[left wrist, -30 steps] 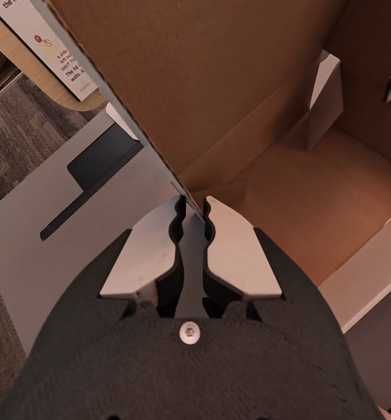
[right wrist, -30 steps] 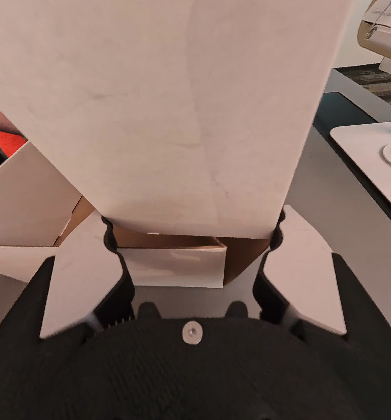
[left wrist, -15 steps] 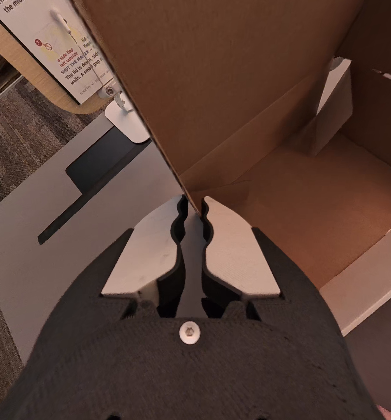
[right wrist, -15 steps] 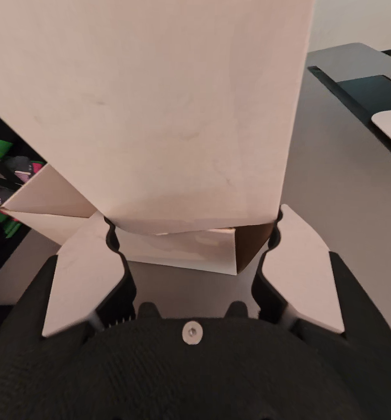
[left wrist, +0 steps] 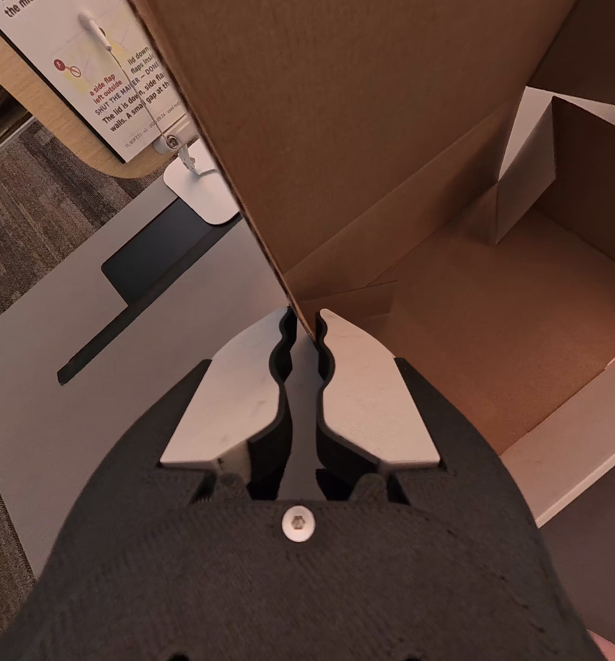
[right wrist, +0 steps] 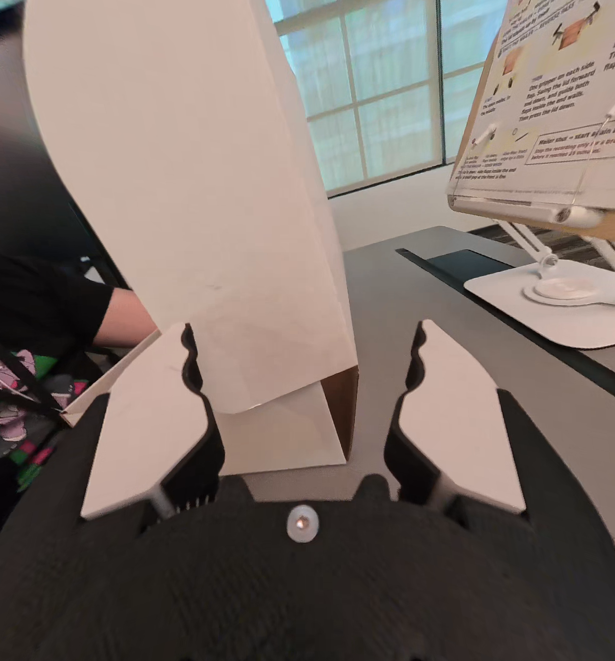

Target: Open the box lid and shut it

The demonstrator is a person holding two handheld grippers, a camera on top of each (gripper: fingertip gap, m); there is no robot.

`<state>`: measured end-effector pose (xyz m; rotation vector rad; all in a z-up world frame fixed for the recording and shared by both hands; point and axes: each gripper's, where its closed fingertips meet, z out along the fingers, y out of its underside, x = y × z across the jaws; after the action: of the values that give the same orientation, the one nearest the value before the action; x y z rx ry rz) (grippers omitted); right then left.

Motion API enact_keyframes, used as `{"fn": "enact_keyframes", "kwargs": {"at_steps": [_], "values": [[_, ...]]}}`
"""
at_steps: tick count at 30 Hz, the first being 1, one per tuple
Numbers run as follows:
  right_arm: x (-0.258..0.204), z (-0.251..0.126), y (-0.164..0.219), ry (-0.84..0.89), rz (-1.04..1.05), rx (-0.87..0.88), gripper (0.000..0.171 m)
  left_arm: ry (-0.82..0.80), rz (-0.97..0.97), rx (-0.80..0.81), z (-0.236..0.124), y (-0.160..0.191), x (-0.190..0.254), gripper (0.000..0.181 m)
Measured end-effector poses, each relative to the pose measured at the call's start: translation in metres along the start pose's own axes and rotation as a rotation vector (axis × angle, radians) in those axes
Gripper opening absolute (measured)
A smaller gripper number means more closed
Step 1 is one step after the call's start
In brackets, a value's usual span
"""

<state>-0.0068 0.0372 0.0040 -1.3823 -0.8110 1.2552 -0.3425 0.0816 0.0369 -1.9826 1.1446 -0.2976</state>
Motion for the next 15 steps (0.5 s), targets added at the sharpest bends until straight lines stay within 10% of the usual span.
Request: {"fn": "enact_keyframes", "kwargs": {"at_steps": [15], "values": [[-0.064,0.026,-0.112,0.683,-0.194,-0.218,0.083,-0.076,-0.033,-0.075,-0.003,0.0,0.007,0.009]]}}
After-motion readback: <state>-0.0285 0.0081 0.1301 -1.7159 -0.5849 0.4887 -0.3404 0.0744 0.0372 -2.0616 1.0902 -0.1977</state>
